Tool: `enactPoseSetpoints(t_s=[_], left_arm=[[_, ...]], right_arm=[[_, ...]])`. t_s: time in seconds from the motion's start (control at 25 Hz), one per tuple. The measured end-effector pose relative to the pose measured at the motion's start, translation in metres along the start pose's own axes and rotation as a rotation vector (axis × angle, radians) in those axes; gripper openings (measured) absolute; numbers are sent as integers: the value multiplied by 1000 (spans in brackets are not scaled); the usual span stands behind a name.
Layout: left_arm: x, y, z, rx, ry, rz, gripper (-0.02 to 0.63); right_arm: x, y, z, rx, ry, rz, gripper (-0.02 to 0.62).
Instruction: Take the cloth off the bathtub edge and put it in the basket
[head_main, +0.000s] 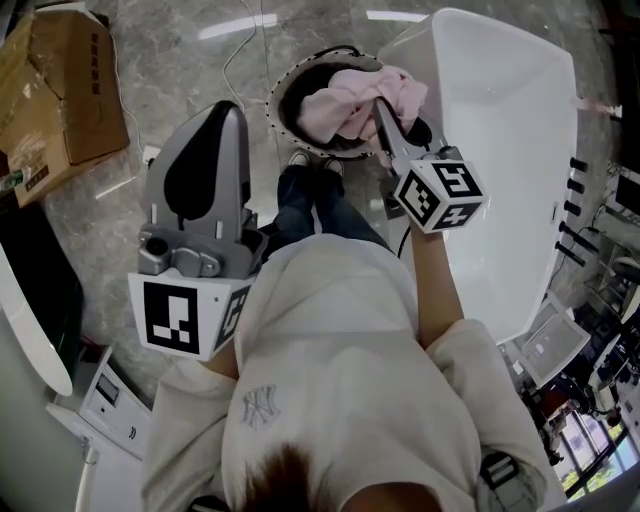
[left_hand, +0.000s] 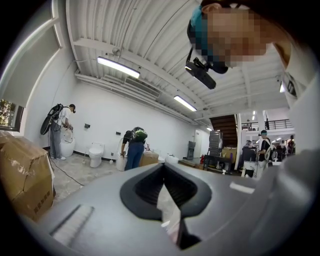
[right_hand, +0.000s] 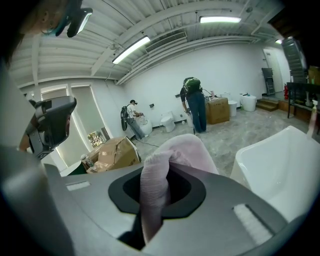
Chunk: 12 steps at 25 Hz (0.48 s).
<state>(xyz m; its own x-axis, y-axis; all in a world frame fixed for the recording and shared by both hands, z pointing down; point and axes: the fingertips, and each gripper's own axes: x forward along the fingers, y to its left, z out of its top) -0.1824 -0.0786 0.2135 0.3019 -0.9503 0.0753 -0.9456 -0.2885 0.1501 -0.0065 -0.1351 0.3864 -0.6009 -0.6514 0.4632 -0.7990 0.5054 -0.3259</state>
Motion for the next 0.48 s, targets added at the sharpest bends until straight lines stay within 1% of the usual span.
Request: enactPoseSetpoints(t_s=[0.2,0.48], left_arm=[[5,0,-8,-8,12,-16,48],[12,4,-28,-21,41,-26,48]], right_arm=[[3,-7,-12,11,17,-19,37],[11,-13,-33,28,41,-38,37]])
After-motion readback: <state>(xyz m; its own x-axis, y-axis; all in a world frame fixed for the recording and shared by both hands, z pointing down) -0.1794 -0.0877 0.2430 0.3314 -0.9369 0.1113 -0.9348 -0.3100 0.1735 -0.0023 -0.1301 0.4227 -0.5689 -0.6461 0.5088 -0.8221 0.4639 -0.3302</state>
